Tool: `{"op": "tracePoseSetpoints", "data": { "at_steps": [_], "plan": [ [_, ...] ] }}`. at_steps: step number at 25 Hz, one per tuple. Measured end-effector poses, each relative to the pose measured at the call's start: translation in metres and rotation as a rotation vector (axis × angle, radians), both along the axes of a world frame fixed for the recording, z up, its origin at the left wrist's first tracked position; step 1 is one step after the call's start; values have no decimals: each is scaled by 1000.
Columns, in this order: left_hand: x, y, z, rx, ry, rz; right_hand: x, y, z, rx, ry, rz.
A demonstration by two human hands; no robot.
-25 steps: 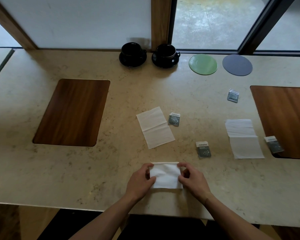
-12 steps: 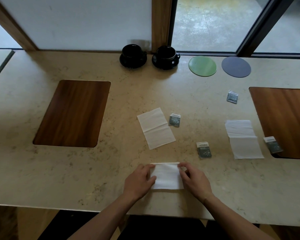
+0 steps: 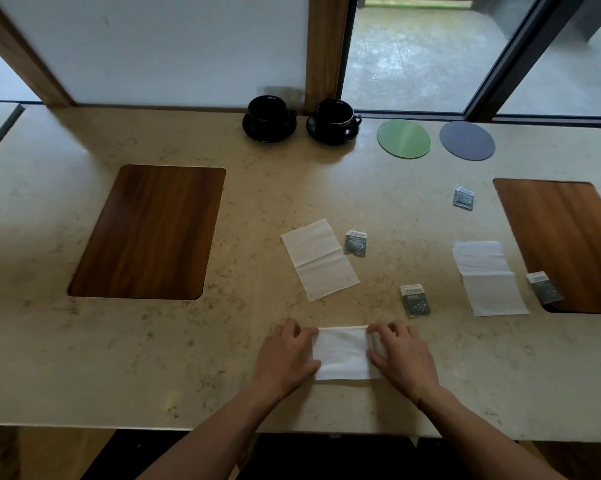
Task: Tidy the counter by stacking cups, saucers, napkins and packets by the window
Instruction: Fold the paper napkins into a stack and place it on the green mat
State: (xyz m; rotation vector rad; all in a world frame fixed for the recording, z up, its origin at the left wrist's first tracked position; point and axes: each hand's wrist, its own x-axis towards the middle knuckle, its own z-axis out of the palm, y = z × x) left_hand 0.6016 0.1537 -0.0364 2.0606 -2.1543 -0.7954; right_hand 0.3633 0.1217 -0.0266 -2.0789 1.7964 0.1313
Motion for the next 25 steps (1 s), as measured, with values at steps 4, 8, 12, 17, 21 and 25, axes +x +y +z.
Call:
{"op": "tracePoseSetpoints", "data": {
  "at_steps": [4,8,12,17,21,25],
  "plan": [
    [8,-3,-3,-23,38,-48,-1,-1,-2,26,-12,0],
    [19,-15,-4,-96,64,-42,0,-18,2,-57,-119,-78],
    [25,-39,1,-134,75,113,8,-57,9,-112,-122,-29],
    [29,-79,-3,-115,61,234,24,-112,14,-147,-80,68],
    [31,-113,-6,-104,-3,285,42,-147,10,-125,-60,112],
    [35,-140,-5,-113,-22,323,59,-173,6,-86,-60,158]
  ]
}}
